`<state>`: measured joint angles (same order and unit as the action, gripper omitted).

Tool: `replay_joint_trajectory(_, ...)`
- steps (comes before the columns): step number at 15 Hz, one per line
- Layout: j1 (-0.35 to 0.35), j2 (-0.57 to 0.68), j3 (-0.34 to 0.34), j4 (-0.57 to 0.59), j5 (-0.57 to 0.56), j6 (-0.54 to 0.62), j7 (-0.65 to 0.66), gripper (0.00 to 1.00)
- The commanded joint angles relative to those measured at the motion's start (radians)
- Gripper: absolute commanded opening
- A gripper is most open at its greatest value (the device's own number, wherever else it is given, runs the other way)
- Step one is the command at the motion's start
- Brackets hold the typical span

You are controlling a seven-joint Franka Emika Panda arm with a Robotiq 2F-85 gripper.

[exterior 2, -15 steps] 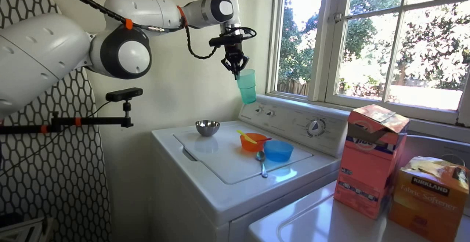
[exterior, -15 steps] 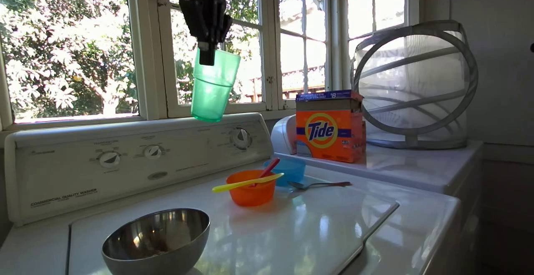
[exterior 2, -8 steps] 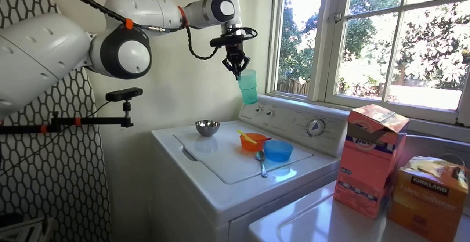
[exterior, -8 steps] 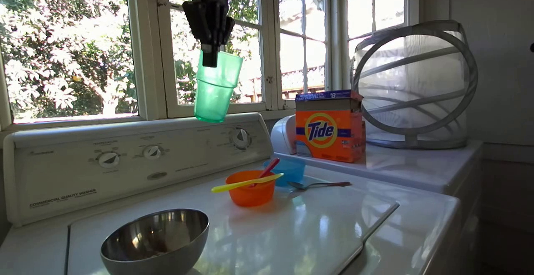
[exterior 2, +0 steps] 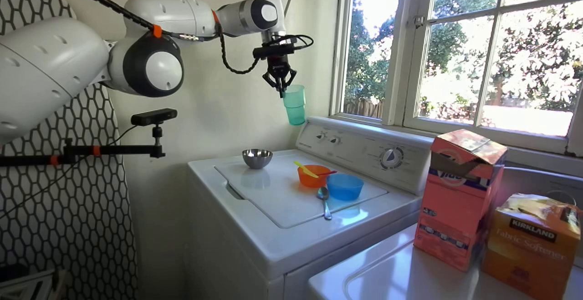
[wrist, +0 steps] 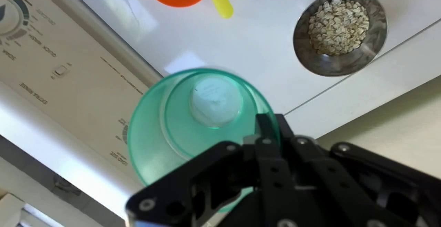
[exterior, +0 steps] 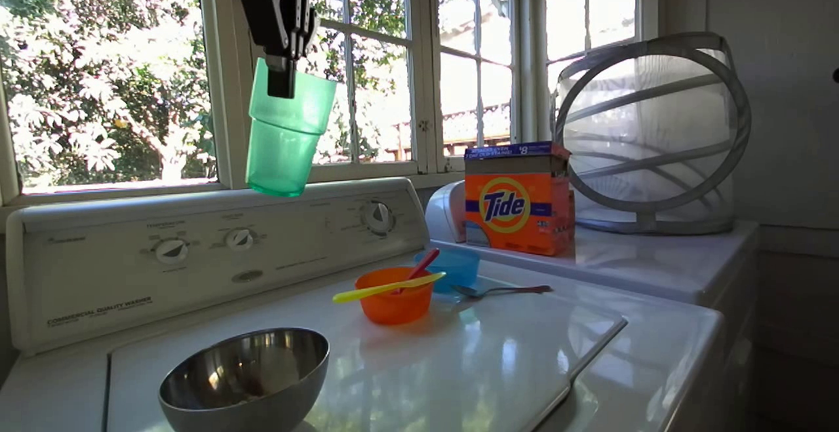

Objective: Move both the silver bowl and the green cup to the left

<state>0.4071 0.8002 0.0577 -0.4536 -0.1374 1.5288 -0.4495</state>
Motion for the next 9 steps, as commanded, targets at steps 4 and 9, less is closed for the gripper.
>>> replay_joint_trajectory(4,0.022,0.021,0.000,-0.001,-0.043,-0.124,-0.180,0.01)
replay_joint_trajectory(9,0.011,0.035,0.007,0.008,-0.032,-0.128,-0.184,0.05)
